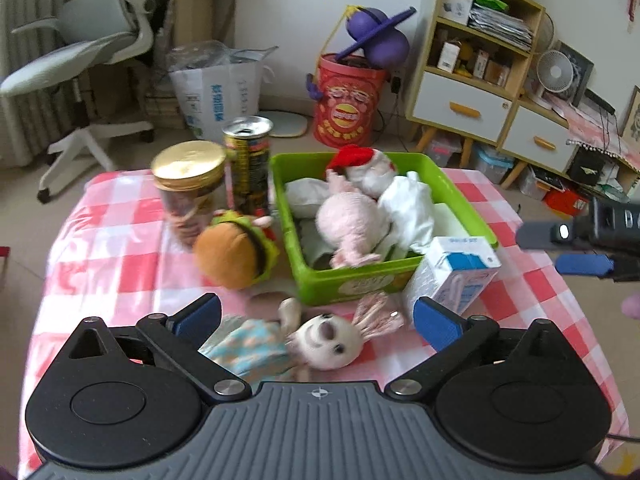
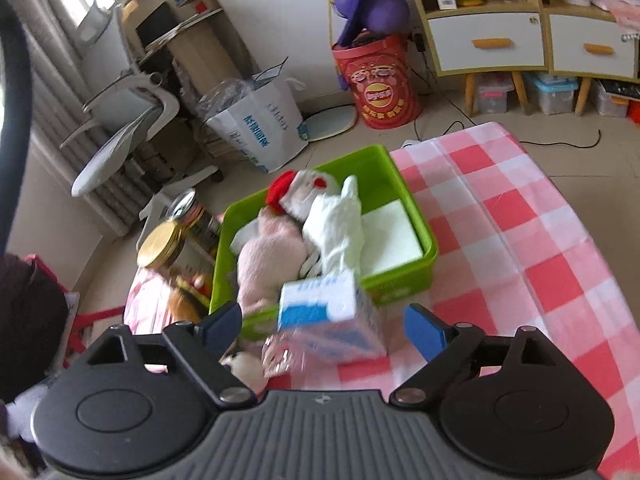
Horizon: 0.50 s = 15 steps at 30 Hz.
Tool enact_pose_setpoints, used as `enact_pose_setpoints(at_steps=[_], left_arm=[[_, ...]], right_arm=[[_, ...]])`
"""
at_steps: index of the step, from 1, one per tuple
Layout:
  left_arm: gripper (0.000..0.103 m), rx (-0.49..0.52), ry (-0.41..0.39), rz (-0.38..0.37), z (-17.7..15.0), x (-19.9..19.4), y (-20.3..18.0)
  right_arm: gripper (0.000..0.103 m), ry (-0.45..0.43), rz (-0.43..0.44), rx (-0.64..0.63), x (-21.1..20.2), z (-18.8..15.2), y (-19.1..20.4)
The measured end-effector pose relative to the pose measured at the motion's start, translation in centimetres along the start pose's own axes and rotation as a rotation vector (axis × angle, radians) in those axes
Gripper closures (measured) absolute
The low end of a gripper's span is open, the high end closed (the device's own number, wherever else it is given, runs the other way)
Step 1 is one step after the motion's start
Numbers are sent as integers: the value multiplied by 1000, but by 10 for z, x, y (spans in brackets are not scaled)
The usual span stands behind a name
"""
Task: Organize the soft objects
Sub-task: 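Withdraw both tools from the green bin, then grasp white rabbit doll in blue dress with right gripper while left tool approaches burger plush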
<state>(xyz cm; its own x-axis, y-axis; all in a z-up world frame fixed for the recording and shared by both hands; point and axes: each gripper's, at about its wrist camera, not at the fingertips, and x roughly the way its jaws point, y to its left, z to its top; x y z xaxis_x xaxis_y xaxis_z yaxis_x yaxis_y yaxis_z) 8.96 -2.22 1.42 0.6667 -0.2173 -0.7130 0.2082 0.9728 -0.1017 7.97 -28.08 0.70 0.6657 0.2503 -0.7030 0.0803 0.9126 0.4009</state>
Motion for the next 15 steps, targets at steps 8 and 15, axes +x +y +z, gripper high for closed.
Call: enact_pose_setpoints(at_steps=[8,15], left_arm=[[5,-52,-55,36,-30,-17,36],[5,59,-79,99,-54,-6,63]], right_arm=[[26,-46,13,-59,-7,-44,22],[25,-4,-7,-155,20,-76,46]])
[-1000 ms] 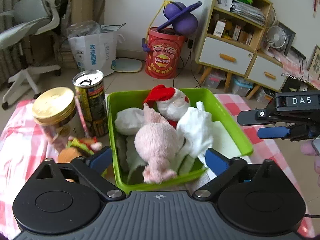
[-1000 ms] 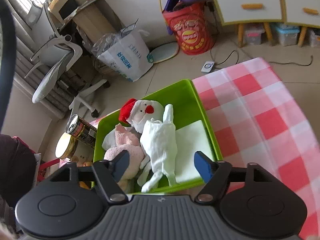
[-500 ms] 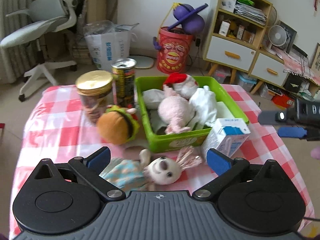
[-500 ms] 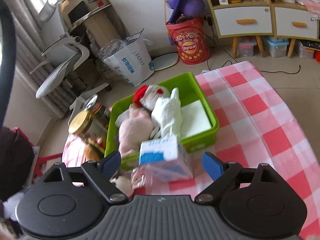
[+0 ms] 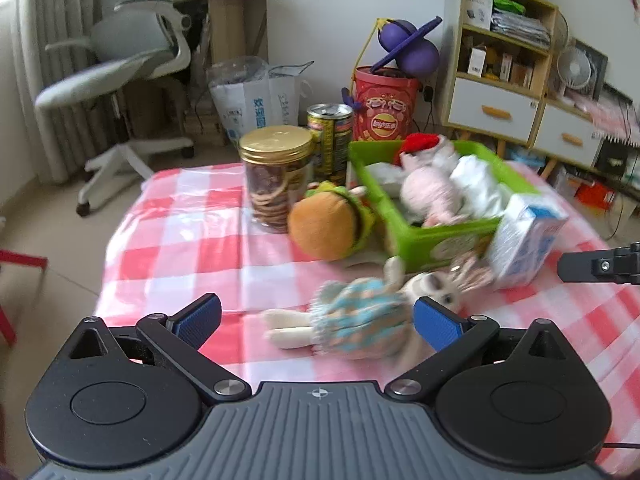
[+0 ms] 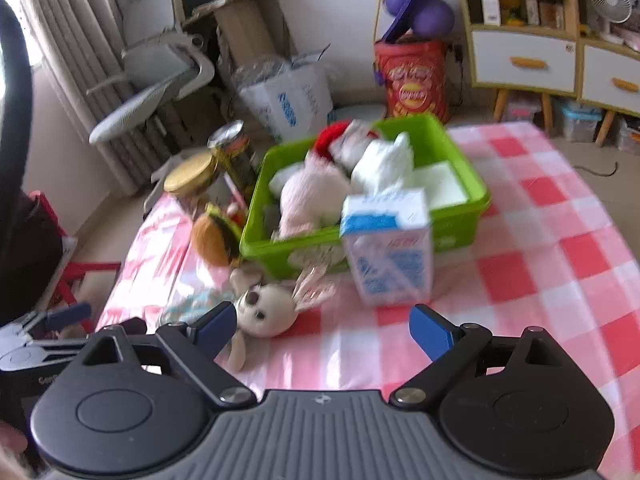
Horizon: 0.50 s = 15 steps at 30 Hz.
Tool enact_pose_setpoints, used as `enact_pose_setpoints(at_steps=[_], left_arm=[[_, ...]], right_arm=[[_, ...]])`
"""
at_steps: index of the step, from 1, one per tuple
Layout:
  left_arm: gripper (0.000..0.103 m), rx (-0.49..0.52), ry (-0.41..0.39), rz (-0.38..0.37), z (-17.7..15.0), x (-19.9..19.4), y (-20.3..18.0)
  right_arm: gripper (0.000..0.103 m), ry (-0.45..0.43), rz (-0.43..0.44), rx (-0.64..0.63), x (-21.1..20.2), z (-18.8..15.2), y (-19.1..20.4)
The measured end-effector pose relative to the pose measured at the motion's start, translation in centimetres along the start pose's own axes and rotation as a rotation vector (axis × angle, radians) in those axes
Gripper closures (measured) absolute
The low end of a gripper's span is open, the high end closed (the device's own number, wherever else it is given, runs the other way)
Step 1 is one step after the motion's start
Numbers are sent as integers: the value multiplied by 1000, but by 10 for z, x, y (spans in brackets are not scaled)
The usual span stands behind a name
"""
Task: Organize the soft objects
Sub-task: 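Grasp white rabbit doll in blue dress with right gripper while left tool approaches burger plush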
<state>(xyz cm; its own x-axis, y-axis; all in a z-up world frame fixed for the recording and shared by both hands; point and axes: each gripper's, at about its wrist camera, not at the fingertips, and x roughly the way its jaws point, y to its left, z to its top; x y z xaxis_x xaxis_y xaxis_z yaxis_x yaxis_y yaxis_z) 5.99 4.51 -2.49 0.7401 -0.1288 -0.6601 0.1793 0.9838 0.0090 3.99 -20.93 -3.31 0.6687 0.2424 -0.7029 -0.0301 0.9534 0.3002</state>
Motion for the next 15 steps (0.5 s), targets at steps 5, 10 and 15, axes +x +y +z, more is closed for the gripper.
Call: enact_pose_setpoints(at_steps=[5,10,15], left_arm=[[5,-50,46,24,-12,20,29],[5,-143,45,21,-19,38,56],[9,-254,58,-23,-23,53,74]], right_arm=[[25,71,-4,2,31,-10,15],[25,115,20,54,62,-13,30],[25,131,62,163,86,-15,40]])
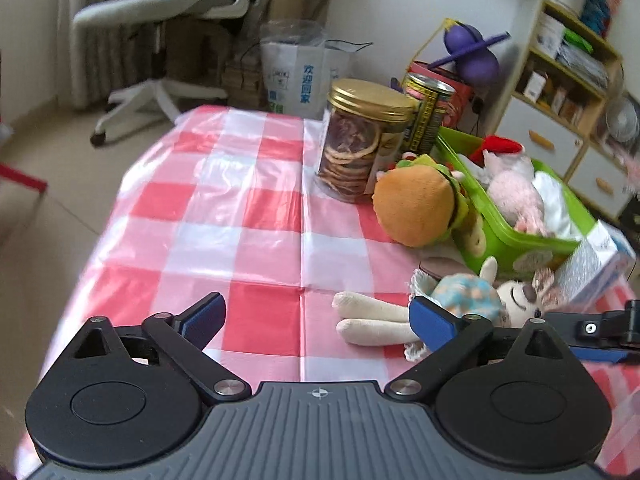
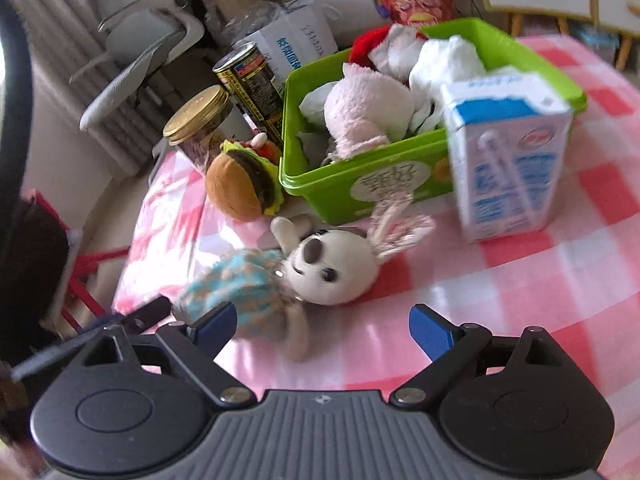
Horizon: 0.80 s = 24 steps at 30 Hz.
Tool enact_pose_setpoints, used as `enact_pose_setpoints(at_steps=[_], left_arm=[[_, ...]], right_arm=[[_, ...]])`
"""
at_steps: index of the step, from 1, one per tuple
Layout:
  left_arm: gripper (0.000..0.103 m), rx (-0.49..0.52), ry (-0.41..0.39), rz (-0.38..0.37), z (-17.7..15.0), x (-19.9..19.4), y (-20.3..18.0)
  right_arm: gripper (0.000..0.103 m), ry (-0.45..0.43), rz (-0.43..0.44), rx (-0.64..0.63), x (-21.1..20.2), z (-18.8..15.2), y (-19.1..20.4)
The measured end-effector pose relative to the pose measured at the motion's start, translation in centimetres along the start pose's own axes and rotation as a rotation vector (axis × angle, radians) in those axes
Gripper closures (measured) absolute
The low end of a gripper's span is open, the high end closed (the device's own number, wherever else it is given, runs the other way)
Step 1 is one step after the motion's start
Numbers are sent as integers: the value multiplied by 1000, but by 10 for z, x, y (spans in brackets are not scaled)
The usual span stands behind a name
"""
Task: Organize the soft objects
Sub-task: 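Grasp white rabbit doll in blue dress with right gripper while left tool approaches burger plush, then lift rabbit doll with right tool while left gripper closes on burger plush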
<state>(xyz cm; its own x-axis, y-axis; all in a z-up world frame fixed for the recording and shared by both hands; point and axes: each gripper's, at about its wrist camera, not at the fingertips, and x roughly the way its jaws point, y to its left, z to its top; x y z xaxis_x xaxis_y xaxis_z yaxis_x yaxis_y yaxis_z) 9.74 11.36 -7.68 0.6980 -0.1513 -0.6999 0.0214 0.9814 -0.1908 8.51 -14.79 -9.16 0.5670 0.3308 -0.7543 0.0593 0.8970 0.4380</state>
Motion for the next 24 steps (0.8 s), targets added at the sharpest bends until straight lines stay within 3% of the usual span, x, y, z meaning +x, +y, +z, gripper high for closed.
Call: enact_pose_setpoints(at_steps=[5,10,11,13,16,19,24], left_arm=[[12,-11,1,16,1,7,5],[14,-9,15,3,0,11,6],[14,-8,19,1,0,11,6],[15,-10,19,-7,0,10,6],[18,-4,13,-14,-1,8,5],[28,3,25,-41,-1,9,4],[31,-16,48,-76,-2,14,-3]], right_arm=[[25,3,41,201,19,2,-5],[44,-12,17,296,39,1,-2],[47,-42,6,288,39,0,1],[67,-54,-3,266,43,0,5],[83,-35,52,262,46,0,3],[87,1,66,199,37,6,3],[87,99,38,25,17,13,-3]])
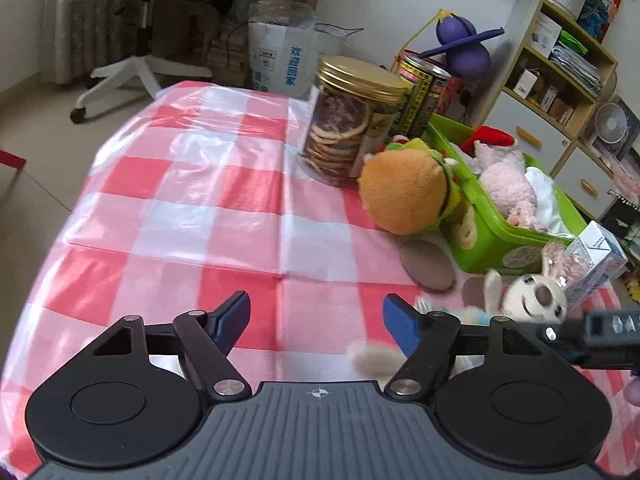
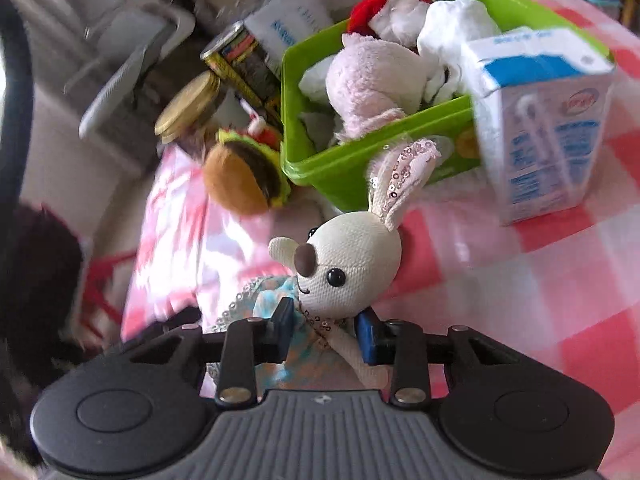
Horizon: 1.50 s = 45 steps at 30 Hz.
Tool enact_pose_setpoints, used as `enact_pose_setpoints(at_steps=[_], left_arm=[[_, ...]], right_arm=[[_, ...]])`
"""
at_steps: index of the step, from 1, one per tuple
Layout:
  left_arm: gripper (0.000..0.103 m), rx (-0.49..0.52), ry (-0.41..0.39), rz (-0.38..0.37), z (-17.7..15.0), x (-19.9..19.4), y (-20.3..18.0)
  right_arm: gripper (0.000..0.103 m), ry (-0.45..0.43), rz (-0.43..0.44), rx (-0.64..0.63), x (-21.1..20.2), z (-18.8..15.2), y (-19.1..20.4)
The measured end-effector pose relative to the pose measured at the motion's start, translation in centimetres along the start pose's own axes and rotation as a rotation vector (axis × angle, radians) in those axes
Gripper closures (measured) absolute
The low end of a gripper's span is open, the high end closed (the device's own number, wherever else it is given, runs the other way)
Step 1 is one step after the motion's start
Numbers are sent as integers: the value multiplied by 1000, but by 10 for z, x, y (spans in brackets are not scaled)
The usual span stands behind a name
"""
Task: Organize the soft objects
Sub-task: 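Lift rabbit doll with right tool while left gripper closes on burger plush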
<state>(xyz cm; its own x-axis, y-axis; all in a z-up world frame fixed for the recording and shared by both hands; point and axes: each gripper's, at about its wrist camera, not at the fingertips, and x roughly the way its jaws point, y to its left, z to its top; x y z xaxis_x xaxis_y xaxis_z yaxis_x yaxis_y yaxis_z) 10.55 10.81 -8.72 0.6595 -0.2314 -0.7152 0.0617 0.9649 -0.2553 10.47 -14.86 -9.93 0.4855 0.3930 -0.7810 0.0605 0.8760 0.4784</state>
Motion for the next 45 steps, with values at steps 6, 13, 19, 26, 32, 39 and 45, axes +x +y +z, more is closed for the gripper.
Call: enact_pose_setpoints(at_steps=[6,13,19,26,32,39,45], left_arm=[[32,55,19,-27,-4,13,-30],[32,142,-2,-14,-10,40,-71],[31,191,-46,23,-16,58,-96],[30,200,-78,22,-15,64,-98],[25,185,-94,4,-7,52,-96],[23,27,-193,73,19,52,-87],[26,-118,-238,56,35,60,-78]], right_arm=[[86,66,-45,-74,-29,1,-31],[84,25,-97,-63,-58,13,-80],[79,-11,-107,-25,-70,19,-116],[60,1,-41,0,-77,25,-125],[56,25,-32,35,-64,22,-125],[56,25,-24,205,-51,26,-142],[56,13,-29,261,-47,30,-147]])
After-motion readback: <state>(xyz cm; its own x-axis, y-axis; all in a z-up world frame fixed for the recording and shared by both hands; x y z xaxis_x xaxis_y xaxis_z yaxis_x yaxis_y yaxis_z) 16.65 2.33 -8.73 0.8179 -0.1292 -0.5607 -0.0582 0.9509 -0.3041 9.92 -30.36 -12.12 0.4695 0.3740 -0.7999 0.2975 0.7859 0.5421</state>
